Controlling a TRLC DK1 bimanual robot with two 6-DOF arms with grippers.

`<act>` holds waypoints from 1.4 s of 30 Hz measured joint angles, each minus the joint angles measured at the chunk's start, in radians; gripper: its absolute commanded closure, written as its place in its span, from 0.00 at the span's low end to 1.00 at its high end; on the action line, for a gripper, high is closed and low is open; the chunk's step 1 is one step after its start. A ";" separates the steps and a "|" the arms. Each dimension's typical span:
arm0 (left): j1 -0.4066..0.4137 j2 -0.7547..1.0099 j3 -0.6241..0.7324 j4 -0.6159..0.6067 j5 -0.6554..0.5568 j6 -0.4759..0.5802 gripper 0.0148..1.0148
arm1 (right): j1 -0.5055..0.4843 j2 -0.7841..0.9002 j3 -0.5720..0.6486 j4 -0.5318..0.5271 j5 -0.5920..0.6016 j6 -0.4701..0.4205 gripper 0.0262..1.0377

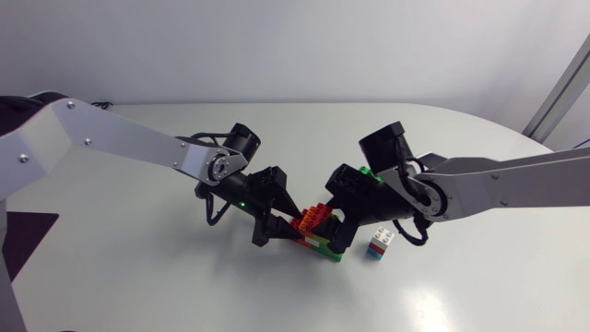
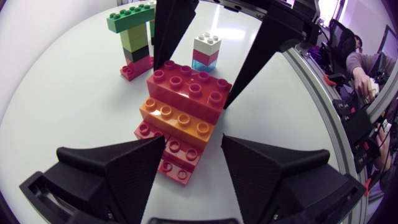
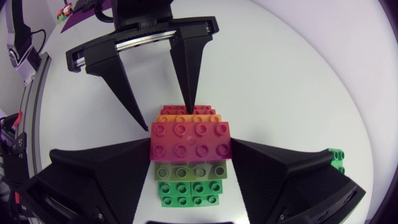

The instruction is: Disassemble duplo

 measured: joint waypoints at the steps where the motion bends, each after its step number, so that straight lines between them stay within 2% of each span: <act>1: 0.000 0.000 0.000 0.000 0.001 0.000 0.36 | 0.005 -0.001 0.000 0.000 0.005 0.000 0.75; 11: -0.015 -0.002 0.000 -0.014 0.000 0.000 0.36 | 0.038 -0.018 0.008 -0.042 0.039 0.016 0.75; 22: -0.026 -0.011 0.000 -0.022 0.000 0.001 0.36 | 0.010 -0.023 0.076 -0.156 -0.036 0.057 0.75; 37: -0.026 -0.015 0.000 -0.006 0.001 0.014 0.36 | -0.024 -0.029 0.079 -0.161 -0.084 0.091 0.75; 42: -0.022 -0.033 0.000 -0.002 -0.005 0.014 0.36 | 0.021 -0.072 0.040 -0.106 0.007 0.087 0.75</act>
